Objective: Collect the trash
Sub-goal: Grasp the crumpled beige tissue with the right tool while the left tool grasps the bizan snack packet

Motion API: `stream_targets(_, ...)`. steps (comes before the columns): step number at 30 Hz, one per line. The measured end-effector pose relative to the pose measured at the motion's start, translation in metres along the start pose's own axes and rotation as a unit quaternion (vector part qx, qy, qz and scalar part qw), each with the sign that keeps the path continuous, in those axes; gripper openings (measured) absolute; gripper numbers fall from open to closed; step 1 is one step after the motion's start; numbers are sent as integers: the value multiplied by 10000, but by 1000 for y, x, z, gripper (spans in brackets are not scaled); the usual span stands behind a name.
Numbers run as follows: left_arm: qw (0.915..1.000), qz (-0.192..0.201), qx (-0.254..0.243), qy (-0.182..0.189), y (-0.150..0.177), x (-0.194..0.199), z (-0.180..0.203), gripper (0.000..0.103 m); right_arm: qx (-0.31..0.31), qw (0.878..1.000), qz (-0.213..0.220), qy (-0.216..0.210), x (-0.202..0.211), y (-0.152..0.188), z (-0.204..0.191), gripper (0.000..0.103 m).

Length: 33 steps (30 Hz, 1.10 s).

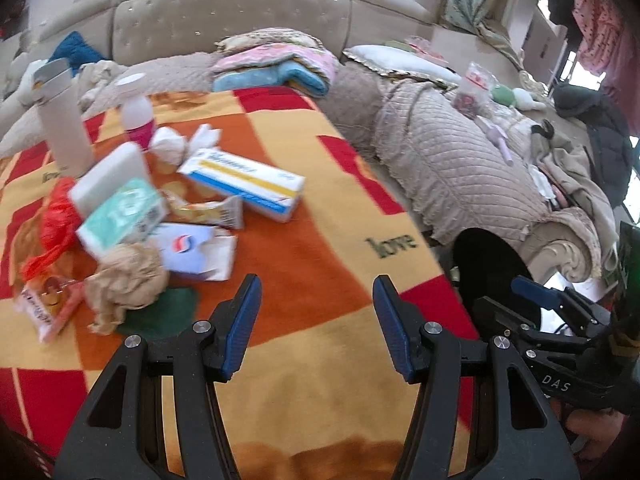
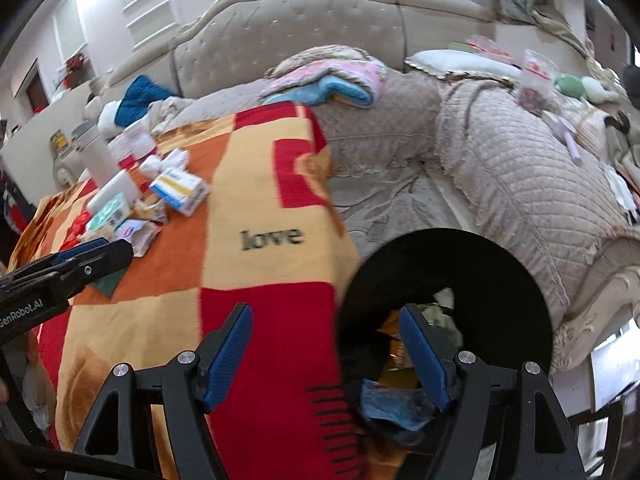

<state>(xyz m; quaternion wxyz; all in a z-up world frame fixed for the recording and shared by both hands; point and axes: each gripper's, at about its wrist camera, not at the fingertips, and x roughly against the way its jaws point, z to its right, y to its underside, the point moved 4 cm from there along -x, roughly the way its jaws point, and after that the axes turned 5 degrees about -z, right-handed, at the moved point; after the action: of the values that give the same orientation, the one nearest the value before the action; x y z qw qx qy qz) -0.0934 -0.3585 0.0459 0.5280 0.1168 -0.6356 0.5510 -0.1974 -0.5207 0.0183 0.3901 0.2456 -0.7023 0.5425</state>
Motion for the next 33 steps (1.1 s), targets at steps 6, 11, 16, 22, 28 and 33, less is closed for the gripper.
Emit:
stream_targets(6, 9992, -36, 304, -241, 10, 11, -47, 57, 386, 9990, -141, -159, -12, -3, -41, 76)
stream_targets(11, 9974, -27, 577, -429, 19, 24, -92, 57, 679, 9969, -213, -333, -19, -7, -75, 77)
stream_targets(16, 9931, -14, 945, -691, 33, 40, -149, 57, 789, 9945, -272, -629, -27, -13, -106, 77)
stream_targets(22, 9845, -130, 1554, -802, 47, 44, -207, 57, 991, 9884, -370, -1094, -40, -24, -157, 77)
stream_targets(28, 9784, -135, 1912, -774, 57, 49, -236, 57, 1315, 9779, -459, -1557, -60, -39, -219, 77)
stream_targets(33, 9763, -124, 2055, -661, 57, 49, -242, 57, 1357, 9725, -551, -1811, -89, -54, -258, 75)
